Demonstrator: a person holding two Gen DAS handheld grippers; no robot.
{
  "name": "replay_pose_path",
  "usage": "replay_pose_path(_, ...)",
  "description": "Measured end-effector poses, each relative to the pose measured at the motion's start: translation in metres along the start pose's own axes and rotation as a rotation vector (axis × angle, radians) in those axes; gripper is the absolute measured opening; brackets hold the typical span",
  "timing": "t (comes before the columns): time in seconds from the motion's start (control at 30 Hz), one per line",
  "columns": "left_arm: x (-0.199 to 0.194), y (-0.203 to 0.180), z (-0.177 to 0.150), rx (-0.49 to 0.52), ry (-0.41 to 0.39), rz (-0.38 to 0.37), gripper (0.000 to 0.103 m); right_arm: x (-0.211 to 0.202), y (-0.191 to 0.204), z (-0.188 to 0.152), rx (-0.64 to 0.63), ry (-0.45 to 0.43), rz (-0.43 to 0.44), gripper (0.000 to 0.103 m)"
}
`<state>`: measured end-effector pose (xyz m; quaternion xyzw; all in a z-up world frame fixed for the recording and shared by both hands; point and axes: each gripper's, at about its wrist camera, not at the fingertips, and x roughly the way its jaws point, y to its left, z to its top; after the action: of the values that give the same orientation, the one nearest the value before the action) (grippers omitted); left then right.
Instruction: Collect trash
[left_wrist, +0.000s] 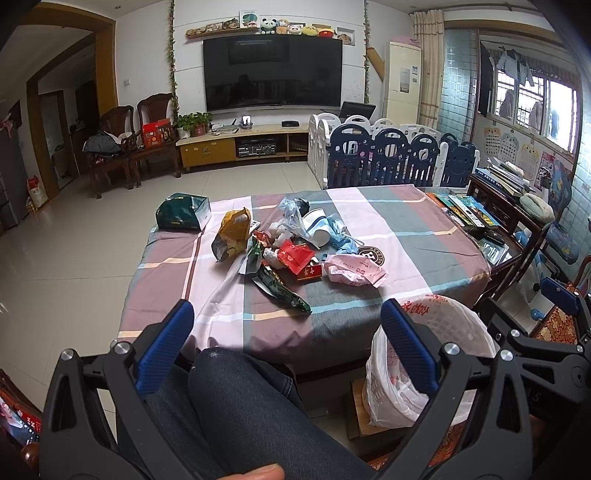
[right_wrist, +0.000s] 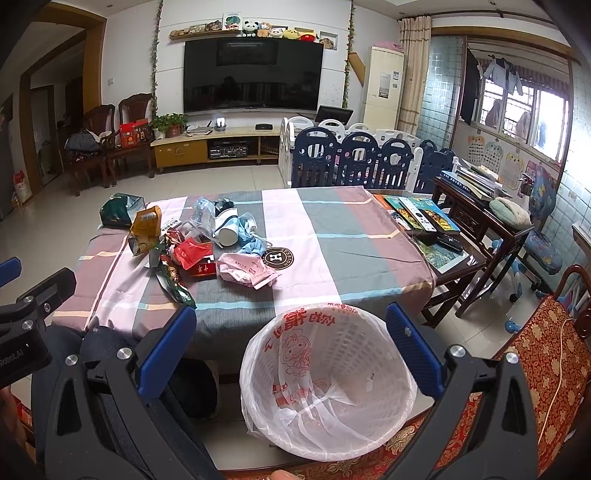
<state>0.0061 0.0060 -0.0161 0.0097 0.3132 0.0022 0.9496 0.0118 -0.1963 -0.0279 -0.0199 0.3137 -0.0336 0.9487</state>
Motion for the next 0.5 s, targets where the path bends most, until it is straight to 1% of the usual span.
replay_pose_path(0.5,0.0020,0.0019,0.0000,-0.004,0.007,0.001,0.100,-0.0001,0.0026,0.0000,-0.001,0.004,0.006,0.100)
